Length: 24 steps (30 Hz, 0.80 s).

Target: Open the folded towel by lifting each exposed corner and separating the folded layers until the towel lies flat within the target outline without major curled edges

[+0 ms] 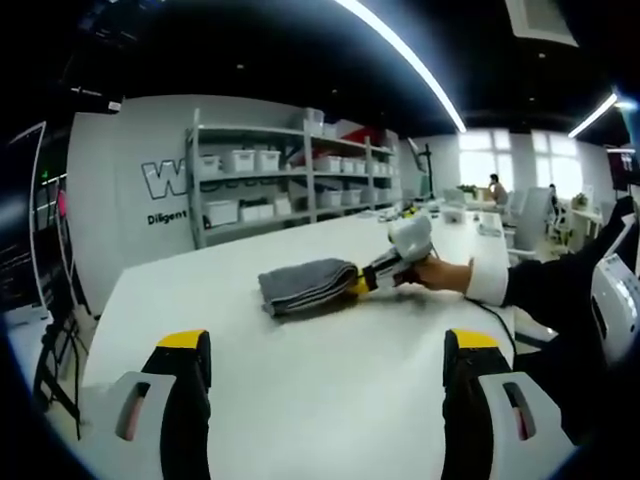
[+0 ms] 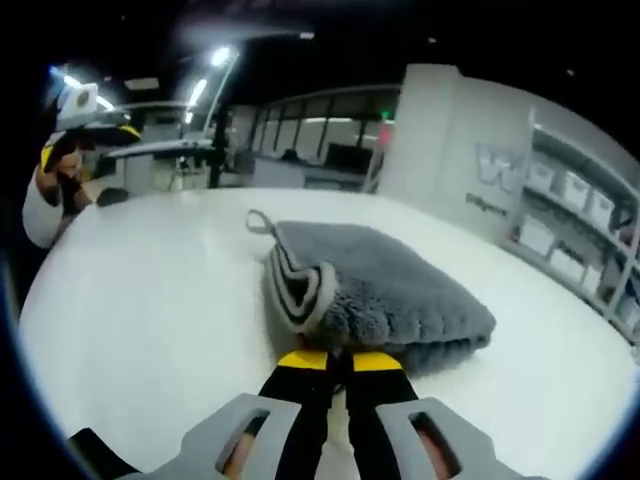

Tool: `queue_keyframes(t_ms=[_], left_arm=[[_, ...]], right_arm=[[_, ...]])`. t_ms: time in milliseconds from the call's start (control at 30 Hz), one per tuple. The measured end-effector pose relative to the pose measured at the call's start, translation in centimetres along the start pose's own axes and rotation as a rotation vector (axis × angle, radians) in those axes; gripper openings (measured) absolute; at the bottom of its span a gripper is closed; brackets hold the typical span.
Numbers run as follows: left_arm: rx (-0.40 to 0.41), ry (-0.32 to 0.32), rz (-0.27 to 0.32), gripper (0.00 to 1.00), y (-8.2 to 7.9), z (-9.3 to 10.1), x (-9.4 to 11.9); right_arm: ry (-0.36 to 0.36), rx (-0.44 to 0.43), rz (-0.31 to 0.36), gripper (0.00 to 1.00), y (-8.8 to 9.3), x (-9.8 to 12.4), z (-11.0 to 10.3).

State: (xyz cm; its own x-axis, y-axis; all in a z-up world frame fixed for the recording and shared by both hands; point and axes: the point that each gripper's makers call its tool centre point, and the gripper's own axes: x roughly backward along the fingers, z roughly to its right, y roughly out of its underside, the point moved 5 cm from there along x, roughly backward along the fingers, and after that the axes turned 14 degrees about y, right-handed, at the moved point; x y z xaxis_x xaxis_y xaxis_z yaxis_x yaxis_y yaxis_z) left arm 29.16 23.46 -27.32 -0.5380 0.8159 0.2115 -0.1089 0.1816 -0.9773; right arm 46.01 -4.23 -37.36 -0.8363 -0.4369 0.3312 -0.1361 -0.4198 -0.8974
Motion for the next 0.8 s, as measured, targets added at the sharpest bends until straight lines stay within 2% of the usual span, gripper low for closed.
queue_keyframes(t_ms=[300, 567, 800], left_arm=[[0.0, -0.001, 0.001, 0.95, -0.1, 0.1, -0.1], [0.0, -0.006, 0.003, 0.95, -0.1, 0.1, 0.0], [-0.002, -0.013, 0.01, 0.95, -0.2, 0.1, 0.2]], right_arm=[[-0.038, 0.021, 0.014, 0.01, -0.2, 0.4, -1.0], [-0.02, 0.09, 0.018, 0.04, 0.0, 1.0, -1.3], [0.004, 0.111, 0.012, 0.04, 0.0, 1.6, -1.3]])
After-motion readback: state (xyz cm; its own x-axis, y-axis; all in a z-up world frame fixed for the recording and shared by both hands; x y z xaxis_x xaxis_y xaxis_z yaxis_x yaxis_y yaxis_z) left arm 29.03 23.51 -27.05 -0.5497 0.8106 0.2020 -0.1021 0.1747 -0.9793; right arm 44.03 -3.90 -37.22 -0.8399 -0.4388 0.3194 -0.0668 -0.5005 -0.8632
